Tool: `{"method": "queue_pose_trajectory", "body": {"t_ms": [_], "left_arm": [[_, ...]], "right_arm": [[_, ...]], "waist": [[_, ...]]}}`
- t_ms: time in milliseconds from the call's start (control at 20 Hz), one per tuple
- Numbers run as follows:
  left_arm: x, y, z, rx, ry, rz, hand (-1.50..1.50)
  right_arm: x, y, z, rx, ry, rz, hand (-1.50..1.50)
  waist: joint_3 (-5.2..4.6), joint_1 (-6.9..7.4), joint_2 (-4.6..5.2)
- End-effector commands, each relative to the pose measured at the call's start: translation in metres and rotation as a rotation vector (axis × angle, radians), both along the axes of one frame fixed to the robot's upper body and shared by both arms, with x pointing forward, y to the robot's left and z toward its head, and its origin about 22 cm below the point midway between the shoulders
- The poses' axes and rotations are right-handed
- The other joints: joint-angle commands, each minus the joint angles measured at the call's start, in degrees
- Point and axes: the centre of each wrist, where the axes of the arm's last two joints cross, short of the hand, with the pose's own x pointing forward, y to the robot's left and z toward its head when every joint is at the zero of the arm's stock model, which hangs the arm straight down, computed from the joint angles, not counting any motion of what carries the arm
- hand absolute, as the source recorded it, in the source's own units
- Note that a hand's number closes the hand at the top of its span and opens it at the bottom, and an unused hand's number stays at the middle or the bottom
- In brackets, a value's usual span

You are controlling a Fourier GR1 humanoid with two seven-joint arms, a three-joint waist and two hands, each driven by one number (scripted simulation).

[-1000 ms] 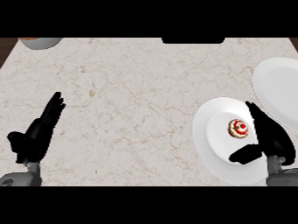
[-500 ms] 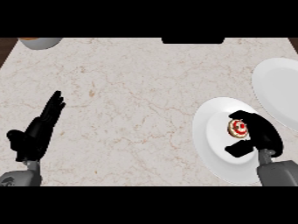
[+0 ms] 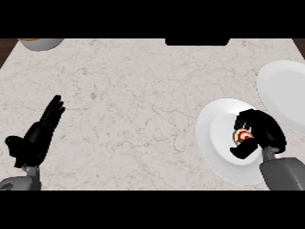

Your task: Pick the cupcake from the plate and place it in the plate

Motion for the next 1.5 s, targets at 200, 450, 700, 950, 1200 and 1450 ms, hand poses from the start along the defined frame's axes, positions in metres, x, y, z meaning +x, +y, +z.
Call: {"method": "queue_pose_trajectory", "body": {"t_ms": [200, 450, 700, 950, 1200, 1450], "left_arm": [[-0.013, 0.018, -0.001, -0.006, -0.002, 0.069, 0.00], [-0.004, 0.010, 0.004, -0.006, -0.009, 0.057, 0.00], [-0.012, 0.011, -0.001, -0.026, -0.003, 0.020, 0.00], [0.000, -0.005, -0.002, 0.000, -0.002, -0.006, 0.00], [0.004, 0.011, -0.012, -0.002, 0.006, -0.015, 0.00], [-0.001, -0.016, 0.004, -0.001, -0.013, -0.009, 0.00]], "right_arm": [[-0.070, -0.206, 0.041, -0.167, -0.100, -0.122, 1.50], [-0.109, -0.285, 0.084, -0.143, -0.256, -0.127, 1.50], [-0.158, -0.346, 0.117, -0.124, -0.361, -0.121, 1.50], [-0.186, -0.376, 0.137, -0.127, -0.496, -0.105, 1.50], [-0.163, -0.380, 0.172, -0.134, -0.685, -0.099, 1.50], [-0.147, -0.381, 0.175, -0.086, -0.671, -0.065, 1.50]], "waist": [[1.02, -3.31, 0.47], [1.25, -3.81, 0.44], [1.09, -0.83, 0.63], [0.87, -0.03, 0.67], [0.71, 0.34, 0.75], [0.72, 0.88, 0.64]]}}
